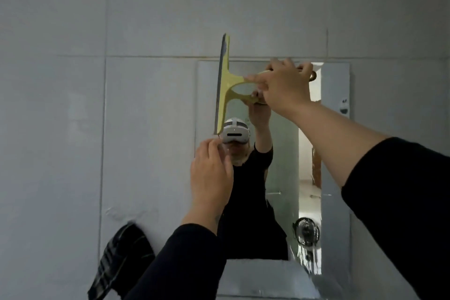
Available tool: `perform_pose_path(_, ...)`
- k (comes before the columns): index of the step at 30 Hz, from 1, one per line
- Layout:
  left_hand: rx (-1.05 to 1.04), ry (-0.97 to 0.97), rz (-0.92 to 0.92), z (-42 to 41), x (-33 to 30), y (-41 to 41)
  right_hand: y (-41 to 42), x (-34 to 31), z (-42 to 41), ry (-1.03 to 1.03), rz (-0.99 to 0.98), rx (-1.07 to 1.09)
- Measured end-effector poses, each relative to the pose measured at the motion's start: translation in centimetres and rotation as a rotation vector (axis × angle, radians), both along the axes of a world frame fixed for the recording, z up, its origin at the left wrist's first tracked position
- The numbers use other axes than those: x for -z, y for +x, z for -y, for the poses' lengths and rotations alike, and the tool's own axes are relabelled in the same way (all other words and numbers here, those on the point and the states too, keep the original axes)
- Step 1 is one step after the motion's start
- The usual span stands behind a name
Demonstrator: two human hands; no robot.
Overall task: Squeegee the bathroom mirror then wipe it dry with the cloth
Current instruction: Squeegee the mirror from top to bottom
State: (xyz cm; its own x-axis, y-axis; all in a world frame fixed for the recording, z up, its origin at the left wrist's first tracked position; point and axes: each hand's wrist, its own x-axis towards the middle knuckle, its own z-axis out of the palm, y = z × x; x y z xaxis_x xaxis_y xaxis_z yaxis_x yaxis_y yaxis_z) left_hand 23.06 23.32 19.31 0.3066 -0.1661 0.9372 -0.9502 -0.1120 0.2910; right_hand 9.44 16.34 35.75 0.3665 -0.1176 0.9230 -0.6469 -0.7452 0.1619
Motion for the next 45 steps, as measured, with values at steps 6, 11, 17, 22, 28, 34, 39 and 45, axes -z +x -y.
perform_pose_path(6, -0.022, 0.114, -0.105, 2.1, -2.6, 2.0, 4.5, -4.3, -1.3, 0.062, -0.008, -0.013)
perform_pose_path(11, -0.058, 0.243, -0.153, 3.9, -3.1, 3.0, 7.8, -5.0, -0.8, 0.014, -0.008, 0.017)
perform_pose_path(17, -0.093, 0.233, -0.148, 4.8, -2.7, 3.5, 7.6, -4.3, 1.5, -0.013, 0.011, 0.029)
perform_pose_path(22, -0.122, 0.27, -0.162, 4.7, -2.9, 3.4, 5.6, -3.6, 2.7, -0.038, 0.031, 0.039)
perform_pose_path(28, -0.154, 0.284, -0.164, 4.7, -3.1, 2.9, 3.2, -3.1, 4.1, -0.029, 0.049, 0.087)
perform_pose_path(34, -0.173, 0.295, -0.182, 4.8, -3.3, 2.9, 0.0, -2.0, 6.0, 0.018, 0.056, 0.159)
perform_pose_path(39, -0.188, 0.293, -0.177, 4.8, -3.1, 3.1, -2.2, -1.2, 7.5, 0.062, 0.099, 0.203)
perform_pose_path(45, -0.184, 0.265, -0.178, 4.8, -2.9, 3.0, -7.4, 0.0, 10.6, 0.247, 0.186, 0.294)
